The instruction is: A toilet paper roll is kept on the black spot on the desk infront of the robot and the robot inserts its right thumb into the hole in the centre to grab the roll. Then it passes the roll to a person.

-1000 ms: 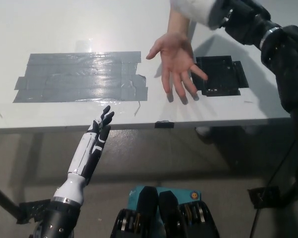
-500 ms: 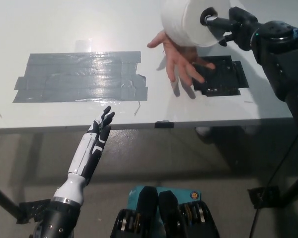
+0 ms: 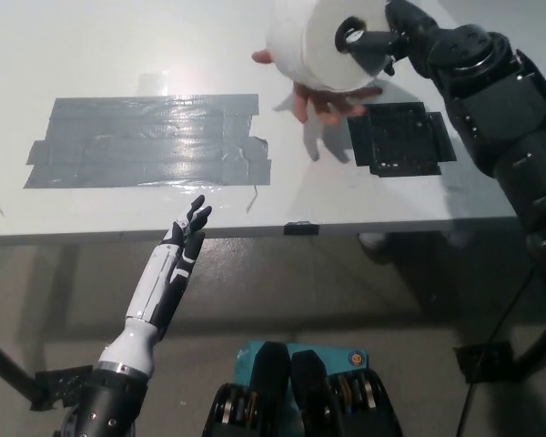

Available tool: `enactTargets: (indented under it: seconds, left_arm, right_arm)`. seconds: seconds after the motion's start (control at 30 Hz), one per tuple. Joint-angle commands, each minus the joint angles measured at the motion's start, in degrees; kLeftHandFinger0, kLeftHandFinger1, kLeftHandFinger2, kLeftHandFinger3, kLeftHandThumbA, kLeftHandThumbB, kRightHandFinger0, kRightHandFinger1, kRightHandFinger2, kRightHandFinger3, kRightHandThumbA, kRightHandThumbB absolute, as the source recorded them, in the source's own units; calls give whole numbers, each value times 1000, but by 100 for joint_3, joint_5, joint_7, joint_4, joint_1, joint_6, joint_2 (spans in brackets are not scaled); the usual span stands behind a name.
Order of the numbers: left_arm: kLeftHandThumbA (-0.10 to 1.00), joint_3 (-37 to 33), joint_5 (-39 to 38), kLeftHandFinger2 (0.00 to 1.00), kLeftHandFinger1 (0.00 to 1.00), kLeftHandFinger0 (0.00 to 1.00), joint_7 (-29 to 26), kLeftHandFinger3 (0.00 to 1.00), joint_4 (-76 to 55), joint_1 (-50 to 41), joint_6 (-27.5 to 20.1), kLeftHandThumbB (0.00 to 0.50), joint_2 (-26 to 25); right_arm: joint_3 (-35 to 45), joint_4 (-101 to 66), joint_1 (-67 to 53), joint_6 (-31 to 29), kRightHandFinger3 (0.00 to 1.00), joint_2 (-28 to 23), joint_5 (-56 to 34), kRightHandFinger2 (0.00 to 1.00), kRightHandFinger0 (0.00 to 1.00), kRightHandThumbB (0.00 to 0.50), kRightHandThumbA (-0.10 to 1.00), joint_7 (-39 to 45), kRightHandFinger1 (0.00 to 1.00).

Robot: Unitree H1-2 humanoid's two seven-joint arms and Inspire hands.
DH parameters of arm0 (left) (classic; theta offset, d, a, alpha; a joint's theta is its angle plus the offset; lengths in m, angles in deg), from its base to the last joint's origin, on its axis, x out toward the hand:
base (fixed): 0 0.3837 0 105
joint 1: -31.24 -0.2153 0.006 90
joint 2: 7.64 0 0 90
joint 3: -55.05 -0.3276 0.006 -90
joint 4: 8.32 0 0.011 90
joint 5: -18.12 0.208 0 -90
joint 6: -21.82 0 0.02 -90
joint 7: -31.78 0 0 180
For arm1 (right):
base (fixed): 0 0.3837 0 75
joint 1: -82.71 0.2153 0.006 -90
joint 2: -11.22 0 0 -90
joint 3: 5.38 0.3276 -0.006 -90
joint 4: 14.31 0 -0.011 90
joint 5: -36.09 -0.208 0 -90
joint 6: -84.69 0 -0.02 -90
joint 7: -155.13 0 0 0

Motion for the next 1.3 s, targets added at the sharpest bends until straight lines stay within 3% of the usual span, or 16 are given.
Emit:
enactTargets:
  seconds: [0.0, 0.13, 0.17, 0.2, 0.23, 0.27, 0.37, 0.4, 0.43, 0.47, 0.63, 0.8, 1.03, 1.27]
  left_arm:
    - [1000, -2, 42, 1000, 1000, 1000, 50, 1000, -145, 108, -24, 68, -53]
    - [1000, 10, 11, 1000, 1000, 1000, 75, 1000, -159, 102, 12, 73, -41]
    - [1000, 11, 1, 1000, 1000, 1000, 85, 1000, -160, 101, 11, 68, -44]
    - [1000, 14, -1, 1000, 1000, 1000, 89, 1000, -144, 150, 9, 66, -45]
    - [1000, 15, -3, 1000, 1000, 1000, 89, 1000, -143, 154, 4, 65, -44]
    - [1000, 13, 9, 1000, 1000, 1000, 85, 1000, -125, 168, -18, 69, -47]
    - [1000, 6, 39, 1000, 1000, 1000, 74, 1000, -93, 190, -39, 76, -52]
    - [1000, 5, 31, 1000, 1000, 1000, 82, 1000, -92, 191, -43, 76, -55]
    - [1000, -3, 24, 1000, 1000, 1000, 80, 1000, -97, 190, -56, 73, -38]
    - [1000, -14, 38, 1000, 1000, 1000, 77, 1000, -100, 192, -55, 72, -28]
    - [1000, -41, 52, 1000, 1000, 1000, 82, 1000, -161, 120, -34, 74, -14]
    - [1000, -28, 1, 1000, 1000, 1000, 95, 1000, -180, 109, 29, 60, 5]
    - [1000, -78, 31, 1000, 1000, 1000, 122, 1000, -293, -87, 51, 62, 25]
    - [1000, -58, 10, 1000, 1000, 1000, 98, 1000, -353, -66, 85, 56, 59]
  right_arm:
    - [-178, -161, 211, -484, 848, -61, 489, 911, 87, 206, -100, 215, 591]
    - [-417, -215, 206, -607, 868, -153, 750, 892, 100, 236, -100, 542, 598]
    - [-504, -217, 247, -507, 1000, -179, 820, 966, 168, 254, -26, 725, 653]
    - [-545, -228, 307, -413, 1000, -215, 845, 1000, 356, 287, 99, 882, 767]
    - [-586, -261, 334, -320, 1000, -237, 854, 921, 418, 298, 140, 1028, 726]
    - [-669, -401, 362, -207, 1000, -330, 839, 1000, 831, 312, 279, 1513, 1000]
    - [-804, -649, 403, 24, 1000, -500, 835, 1000, 1000, 355, 397, 2264, 1000]
    - [-833, -652, 427, 7, 1000, -540, 833, 1000, 1000, 380, 445, 2439, 1000]
    - [-905, -666, 496, 60, 1000, -629, 868, 1000, 1000, 455, 534, 2671, 1000]
    - [-988, -840, 517, 168, 1000, -751, 930, 1000, 1000, 498, 647, 2784, 1000]
    - [-917, -1846, 532, 841, 1000, -1150, 808, 1000, 1000, 500, 718, 2972, 1000]
    - [-683, -2735, 456, 1046, 1000, -1404, 739, 1000, 1000, 500, 775, 2918, 1000]
    - [15, -3949, 126, 1573, 1000, -1548, 698, 1000, 1000, 500, 718, 2345, 1000]
    - [1183, -5419, -116, 1581, 1000, -1838, 799, 1000, 1000, 500, 878, 1508, 1000]
